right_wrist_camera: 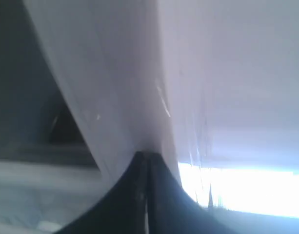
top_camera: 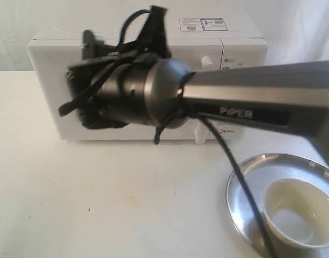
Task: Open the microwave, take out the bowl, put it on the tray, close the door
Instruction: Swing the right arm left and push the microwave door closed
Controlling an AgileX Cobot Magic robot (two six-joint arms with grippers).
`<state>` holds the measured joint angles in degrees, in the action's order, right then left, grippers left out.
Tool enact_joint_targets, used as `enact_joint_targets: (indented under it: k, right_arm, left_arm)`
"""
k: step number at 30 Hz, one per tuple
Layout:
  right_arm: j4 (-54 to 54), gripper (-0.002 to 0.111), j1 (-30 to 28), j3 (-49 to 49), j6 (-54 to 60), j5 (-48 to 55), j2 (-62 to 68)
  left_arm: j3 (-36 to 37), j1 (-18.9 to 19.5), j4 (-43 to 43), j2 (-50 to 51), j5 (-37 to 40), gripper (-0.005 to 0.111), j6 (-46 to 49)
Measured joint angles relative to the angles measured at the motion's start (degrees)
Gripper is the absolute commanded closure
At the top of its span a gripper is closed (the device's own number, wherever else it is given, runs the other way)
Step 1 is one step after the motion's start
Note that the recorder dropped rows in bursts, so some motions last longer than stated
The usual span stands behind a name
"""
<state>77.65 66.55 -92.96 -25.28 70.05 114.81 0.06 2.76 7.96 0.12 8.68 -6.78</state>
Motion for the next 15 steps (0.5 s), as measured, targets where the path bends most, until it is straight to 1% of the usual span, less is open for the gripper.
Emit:
enact_joint_targets:
  k: [4, 7, 9, 11, 15]
  right_arm:
    - [-0.6, 0.108, -1.9, 0.0, -2.6, 0.5, -3.3]
    - [-2.0, 0.108, -0.4, 0.0, -4.6, -0.8, -6.4]
    - [-5.3, 0.108, 1.6, 0.0, -5.4, -4.9, -9.3]
    - [-11.4, 0.108, 3.9, 0.2, -5.5, -11.2, -13.1]
    - [-24.4, 0.108, 7.7, 3.1, -1.4, -23.1, -22.2]
  left_arm:
    - [0.0, 0.0, 0.0, 0.0, 0.0, 0.107, 0.0]
    - [0.0, 0.0, 0.0, 0.0, 0.0, 0.107, 0.0]
    - [0.0, 0.0, 0.0, 0.0, 0.0, 0.107, 0.0]
    - [0.0, 0.0, 0.0, 0.0, 0.0, 0.107, 0.0]
    - [0.0, 0.0, 0.0, 0.0, 0.0, 0.107, 0.0]
